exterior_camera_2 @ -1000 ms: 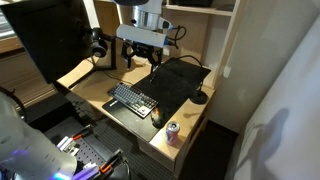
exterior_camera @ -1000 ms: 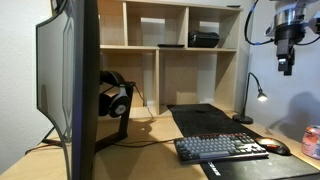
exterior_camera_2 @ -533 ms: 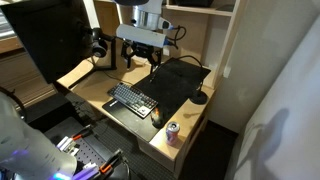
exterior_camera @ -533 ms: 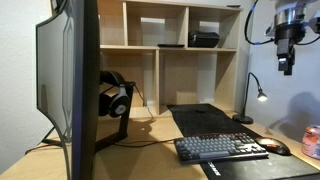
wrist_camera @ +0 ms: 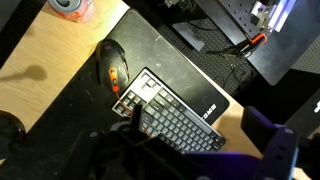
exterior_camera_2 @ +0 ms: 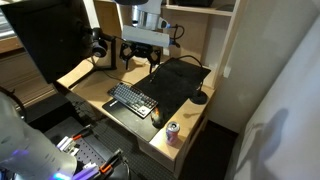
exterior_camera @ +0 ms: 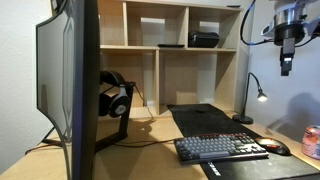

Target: Turn the reading light around to face the left of the table

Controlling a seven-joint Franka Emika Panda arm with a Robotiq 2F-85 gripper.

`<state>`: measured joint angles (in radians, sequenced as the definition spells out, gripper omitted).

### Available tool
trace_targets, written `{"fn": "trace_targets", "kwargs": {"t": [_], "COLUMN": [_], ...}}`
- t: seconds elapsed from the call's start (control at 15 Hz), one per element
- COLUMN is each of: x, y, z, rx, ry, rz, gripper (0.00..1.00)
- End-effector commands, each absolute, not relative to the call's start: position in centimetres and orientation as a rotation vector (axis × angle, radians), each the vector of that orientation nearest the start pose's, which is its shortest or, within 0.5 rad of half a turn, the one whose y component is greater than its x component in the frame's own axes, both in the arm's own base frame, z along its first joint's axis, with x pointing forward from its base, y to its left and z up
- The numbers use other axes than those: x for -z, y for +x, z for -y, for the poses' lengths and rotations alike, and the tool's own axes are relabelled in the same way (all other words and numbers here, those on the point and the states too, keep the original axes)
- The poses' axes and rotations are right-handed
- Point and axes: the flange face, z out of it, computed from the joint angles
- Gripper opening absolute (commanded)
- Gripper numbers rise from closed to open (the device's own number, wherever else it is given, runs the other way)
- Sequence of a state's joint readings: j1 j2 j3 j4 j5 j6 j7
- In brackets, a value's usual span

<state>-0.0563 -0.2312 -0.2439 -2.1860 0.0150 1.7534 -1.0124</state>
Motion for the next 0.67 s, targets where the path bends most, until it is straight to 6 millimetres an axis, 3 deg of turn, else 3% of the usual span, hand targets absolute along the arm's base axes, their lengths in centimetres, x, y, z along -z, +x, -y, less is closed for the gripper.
{"fn": "trace_targets", "kwargs": {"t": [0.0, 0.07, 0.27, 0.33, 0.6], "x": [-46.7, -46.5, -46.7, -44.3, -41.5], "y": [43.4, 43.6, 43.8, 40.8, 38.8], "z": [14.2, 14.0, 14.4, 12.6, 11.4], "rx": [-0.294, -0.23, -0.211, -0.154, -0.018], "ry": [-2.812, -2.778, -2.867, -2.929, -3.031], "rz": [0.899, 0.988, 0.948, 1.015, 1.236], "gripper": [1.0, 1.0, 1.0, 1.0, 1.0]}}
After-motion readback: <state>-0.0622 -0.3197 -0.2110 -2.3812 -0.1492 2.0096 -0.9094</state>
